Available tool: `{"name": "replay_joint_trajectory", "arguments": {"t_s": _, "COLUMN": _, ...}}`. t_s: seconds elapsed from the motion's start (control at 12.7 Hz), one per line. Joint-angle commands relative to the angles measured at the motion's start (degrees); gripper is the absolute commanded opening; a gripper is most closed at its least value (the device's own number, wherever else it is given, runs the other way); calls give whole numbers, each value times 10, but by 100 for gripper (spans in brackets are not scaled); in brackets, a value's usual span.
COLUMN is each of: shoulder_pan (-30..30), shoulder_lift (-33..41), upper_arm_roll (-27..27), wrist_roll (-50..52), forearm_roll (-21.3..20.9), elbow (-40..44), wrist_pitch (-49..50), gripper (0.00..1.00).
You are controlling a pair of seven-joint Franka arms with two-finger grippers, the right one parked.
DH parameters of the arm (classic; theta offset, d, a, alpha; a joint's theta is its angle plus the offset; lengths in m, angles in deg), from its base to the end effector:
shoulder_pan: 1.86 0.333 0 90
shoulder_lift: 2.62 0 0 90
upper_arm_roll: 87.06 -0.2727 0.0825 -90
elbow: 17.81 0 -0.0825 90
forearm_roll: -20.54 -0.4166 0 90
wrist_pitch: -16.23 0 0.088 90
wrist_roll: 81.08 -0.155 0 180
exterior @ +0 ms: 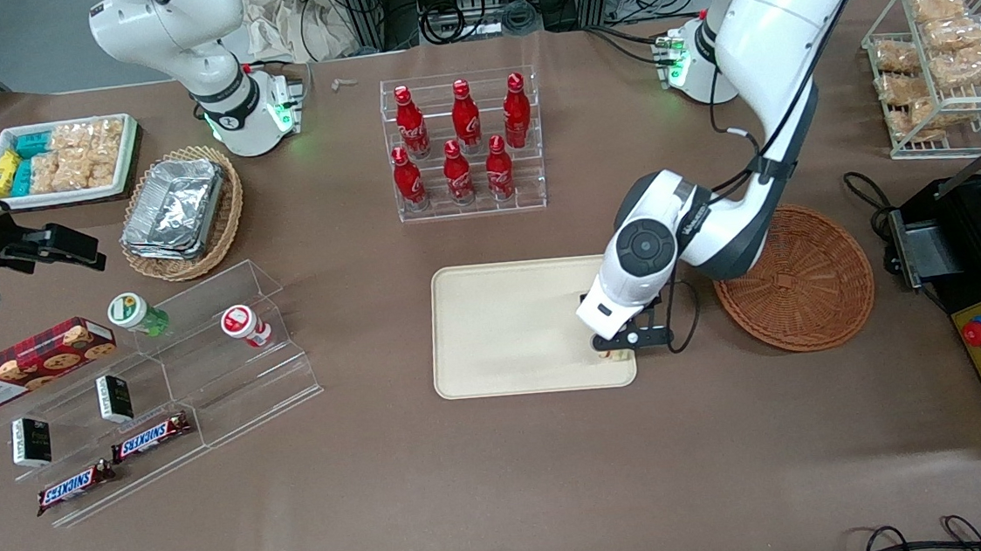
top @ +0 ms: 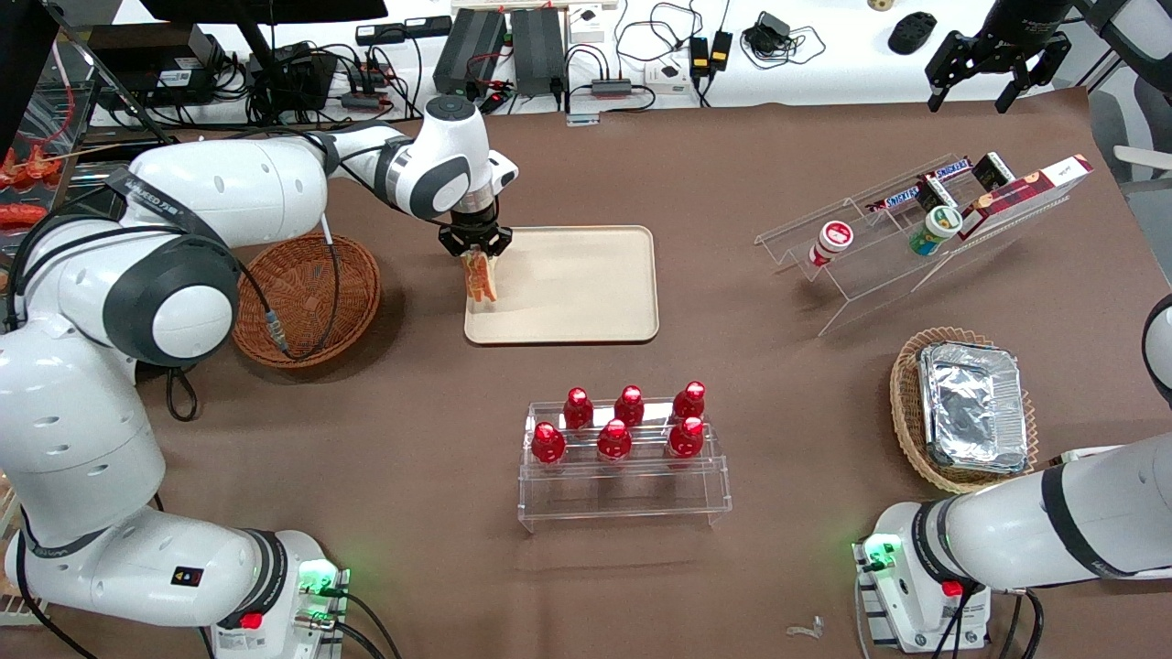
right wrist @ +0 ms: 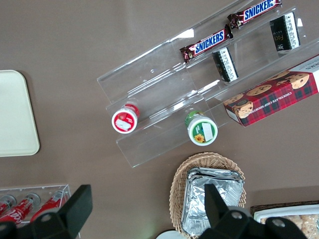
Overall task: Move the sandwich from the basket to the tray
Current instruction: 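Carry the sandwich with the left gripper over the cream tray and lower it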
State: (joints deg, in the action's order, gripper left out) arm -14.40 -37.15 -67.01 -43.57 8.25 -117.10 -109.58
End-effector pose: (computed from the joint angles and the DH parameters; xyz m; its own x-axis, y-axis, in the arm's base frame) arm 0.5584 -0.3391 0.1369 0.9954 0.0000 -0.0961 -0.0028 -0.9996 -0.0295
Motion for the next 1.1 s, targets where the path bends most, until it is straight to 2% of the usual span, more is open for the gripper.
{"name": "replay_joint_trajectory", "arguments": {"t_s": 0.0, "shoulder_pan": -6, "shoulder_lift": -28, "upper_arm_roll": -2, "wrist_roll": 7, "forearm_roll": -21, "elbow": 26, "wrist_pitch": 7, "gripper": 0}}
{"name": "replay_joint_trajectory", "arguments": {"t_s": 0.16, "shoulder_pan": -6, "shoulder_lift": -34, "upper_arm_roll": -2, "wrist_roll": 6, "forearm_roll": -26, "elbow": 26, "wrist_pitch": 6, "gripper": 0}}
{"name": "replay_joint_trajectory", "arguments": {"t_s": 0.24, "shoulder_pan": -6, "shoulder_lift": -35, "upper_arm_roll": -2, "wrist_roll": 5, "forearm_roll": -28, "elbow": 26, "wrist_pitch": 7, "gripper": 10}}
{"name": "replay_joint_trajectory", "arguments": {"t_s": 0.31, "shoulder_pan": -6, "shoulder_lift": -36, "upper_arm_roll": -2, "wrist_roll": 5, "forearm_roll": -30, "elbow": 26, "wrist_pitch": 7, "gripper": 66}}
{"name": "replay_joint_trajectory", "arguments": {"t_s": 0.39, "shoulder_pan": -7, "shoulder_lift": -39, "upper_arm_roll": -2, "wrist_roll": 5, "forearm_roll": -40, "elbow": 26, "wrist_pitch": 7, "gripper": 100}}
{"name": "replay_joint_trajectory", "arguments": {"t_s": 0.71, "shoulder_pan": -10, "shoulder_lift": -39, "upper_arm_roll": -1, "wrist_roll": 13, "forearm_roll": -42, "elbow": 50, "wrist_pitch": 12, "gripper": 100}}
{"name": "replay_joint_trajectory", "arguments": {"t_s": 1.02, "shoulder_pan": -6, "shoulder_lift": -6, "upper_arm_roll": 0, "wrist_roll": 15, "forearm_roll": -34, "elbow": 51, "wrist_pitch": 42, "gripper": 100}}
